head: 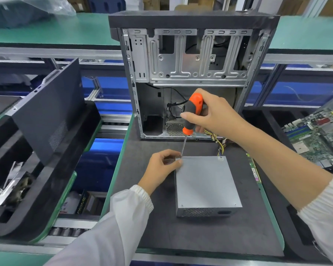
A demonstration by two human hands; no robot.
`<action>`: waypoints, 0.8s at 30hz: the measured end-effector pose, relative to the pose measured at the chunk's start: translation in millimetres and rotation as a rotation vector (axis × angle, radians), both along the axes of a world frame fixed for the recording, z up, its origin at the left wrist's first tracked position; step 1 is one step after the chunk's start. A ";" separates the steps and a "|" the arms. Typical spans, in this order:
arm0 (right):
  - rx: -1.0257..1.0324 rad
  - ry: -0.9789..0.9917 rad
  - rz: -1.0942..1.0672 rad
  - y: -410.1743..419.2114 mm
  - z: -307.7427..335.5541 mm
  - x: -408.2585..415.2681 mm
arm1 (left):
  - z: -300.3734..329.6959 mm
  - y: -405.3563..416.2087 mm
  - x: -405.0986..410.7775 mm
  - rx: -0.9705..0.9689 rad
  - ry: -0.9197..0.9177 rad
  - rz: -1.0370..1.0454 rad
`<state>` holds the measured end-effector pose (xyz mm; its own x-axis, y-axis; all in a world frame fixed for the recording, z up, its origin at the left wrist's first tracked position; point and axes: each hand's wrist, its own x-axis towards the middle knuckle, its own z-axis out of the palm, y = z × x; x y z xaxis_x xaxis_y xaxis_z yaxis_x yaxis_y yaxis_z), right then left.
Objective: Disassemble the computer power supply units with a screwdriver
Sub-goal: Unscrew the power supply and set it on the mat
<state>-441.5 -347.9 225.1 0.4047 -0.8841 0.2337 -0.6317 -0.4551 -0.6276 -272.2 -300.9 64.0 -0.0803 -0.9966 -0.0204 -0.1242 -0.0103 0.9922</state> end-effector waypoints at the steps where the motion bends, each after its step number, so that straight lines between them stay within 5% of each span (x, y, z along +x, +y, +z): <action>1: 0.038 0.005 0.023 -3.3 3.1 -0.6 | 6.0 -2.8 1.6 -0.028 0.024 -0.035; 5: 0.084 0.069 0.085 -13.6 11.5 -3.2 | 40.5 -18.4 3.1 -0.112 0.152 -0.158; 13: 0.178 0.217 0.368 -26.2 37.4 -6.0 | 53.8 -31.3 -1.8 -0.204 0.021 -0.159; 20: 0.088 0.856 0.135 -28.3 64.8 25.4 | 48.8 -31.0 -10.5 -0.198 0.076 -0.072; 24: -0.059 0.918 0.327 -27.8 65.4 27.0 | 46.4 -28.6 -6.4 -0.169 0.105 -0.084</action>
<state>-414.5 -375.7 290.5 0.6747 -0.6929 -0.2544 -0.7006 -0.7096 0.0748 -278.6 -329.5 110.4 -0.1563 -0.9747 0.1598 -0.0136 0.1639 0.9864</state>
